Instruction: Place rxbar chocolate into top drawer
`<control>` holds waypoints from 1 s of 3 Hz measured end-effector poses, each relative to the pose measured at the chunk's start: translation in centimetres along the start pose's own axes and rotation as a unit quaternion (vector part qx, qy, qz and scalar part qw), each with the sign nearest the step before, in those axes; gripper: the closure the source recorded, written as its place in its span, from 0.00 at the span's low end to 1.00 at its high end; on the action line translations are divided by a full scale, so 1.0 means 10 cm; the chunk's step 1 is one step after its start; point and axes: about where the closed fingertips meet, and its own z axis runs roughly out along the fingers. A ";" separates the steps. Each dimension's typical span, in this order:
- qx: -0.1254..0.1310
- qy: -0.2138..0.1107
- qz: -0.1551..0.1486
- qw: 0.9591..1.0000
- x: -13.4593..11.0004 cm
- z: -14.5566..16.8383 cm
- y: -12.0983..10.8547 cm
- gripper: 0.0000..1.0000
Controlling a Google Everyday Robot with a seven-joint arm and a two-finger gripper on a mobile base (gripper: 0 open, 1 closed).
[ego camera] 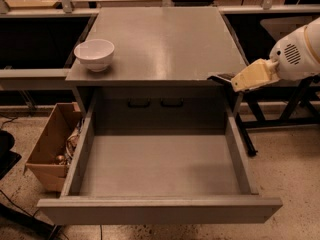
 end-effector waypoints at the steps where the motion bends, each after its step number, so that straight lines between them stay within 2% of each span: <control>1: -0.002 0.002 0.002 1.000 -0.02 0.07 0.04 1.00; 2: -0.044 -0.003 0.002 0.999 0.13 0.53 0.18 1.00; 3: -0.112 -0.020 0.018 0.993 0.53 1.28 0.40 1.00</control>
Offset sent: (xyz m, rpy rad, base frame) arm 0.0059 0.0902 -0.1417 0.2083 0.0614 0.1254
